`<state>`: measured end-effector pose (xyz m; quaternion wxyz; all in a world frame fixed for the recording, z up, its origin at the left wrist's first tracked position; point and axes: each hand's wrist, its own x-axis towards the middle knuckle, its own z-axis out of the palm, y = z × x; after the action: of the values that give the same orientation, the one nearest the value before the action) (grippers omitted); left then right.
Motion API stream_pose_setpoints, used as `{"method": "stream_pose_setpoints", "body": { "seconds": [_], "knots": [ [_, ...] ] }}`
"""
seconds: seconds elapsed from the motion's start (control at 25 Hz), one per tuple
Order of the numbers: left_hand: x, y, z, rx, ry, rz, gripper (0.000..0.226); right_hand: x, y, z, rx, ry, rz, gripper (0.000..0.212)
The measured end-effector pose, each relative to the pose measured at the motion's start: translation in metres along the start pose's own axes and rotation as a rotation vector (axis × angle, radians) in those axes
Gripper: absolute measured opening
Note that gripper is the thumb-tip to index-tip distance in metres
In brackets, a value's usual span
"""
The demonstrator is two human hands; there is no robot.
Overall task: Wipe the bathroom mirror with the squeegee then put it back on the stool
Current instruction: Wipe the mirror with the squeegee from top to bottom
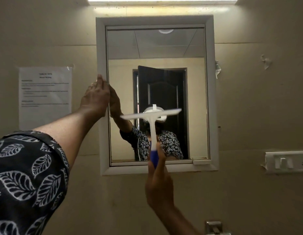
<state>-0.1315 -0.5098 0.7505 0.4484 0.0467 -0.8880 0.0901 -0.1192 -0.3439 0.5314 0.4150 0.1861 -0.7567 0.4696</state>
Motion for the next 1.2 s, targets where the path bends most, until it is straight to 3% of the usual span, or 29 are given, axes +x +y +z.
{"method": "stream_pose_setpoints", "body": {
  "seconds": [0.2,0.36,0.52,0.76,1.0,1.2],
  "knots": [
    [0.001,0.001,0.001,0.015,0.023,0.005,0.094,-0.065,0.02,0.01,-0.037,-0.051,0.14,0.067],
    [0.002,0.0,0.002,0.012,0.02,0.006,0.095,-0.069,-0.002,0.001,0.055,0.009,0.088,0.063],
    [0.003,0.0,0.003,0.013,0.015,0.005,0.098,0.003,-0.054,-0.03,0.231,0.09,-0.074,0.047],
    [0.004,-0.001,0.003,0.014,0.013,0.004,0.097,0.166,-0.137,-0.081,0.24,0.177,-0.253,0.047],
    [0.004,-0.001,0.001,0.0,0.005,0.006,0.1,0.217,-0.148,-0.093,-0.003,0.131,-0.189,0.046],
    [0.004,-0.003,0.003,-0.015,-0.01,0.011,0.105,0.199,-0.124,-0.077,0.015,0.157,-0.141,0.046]
  ]
}}
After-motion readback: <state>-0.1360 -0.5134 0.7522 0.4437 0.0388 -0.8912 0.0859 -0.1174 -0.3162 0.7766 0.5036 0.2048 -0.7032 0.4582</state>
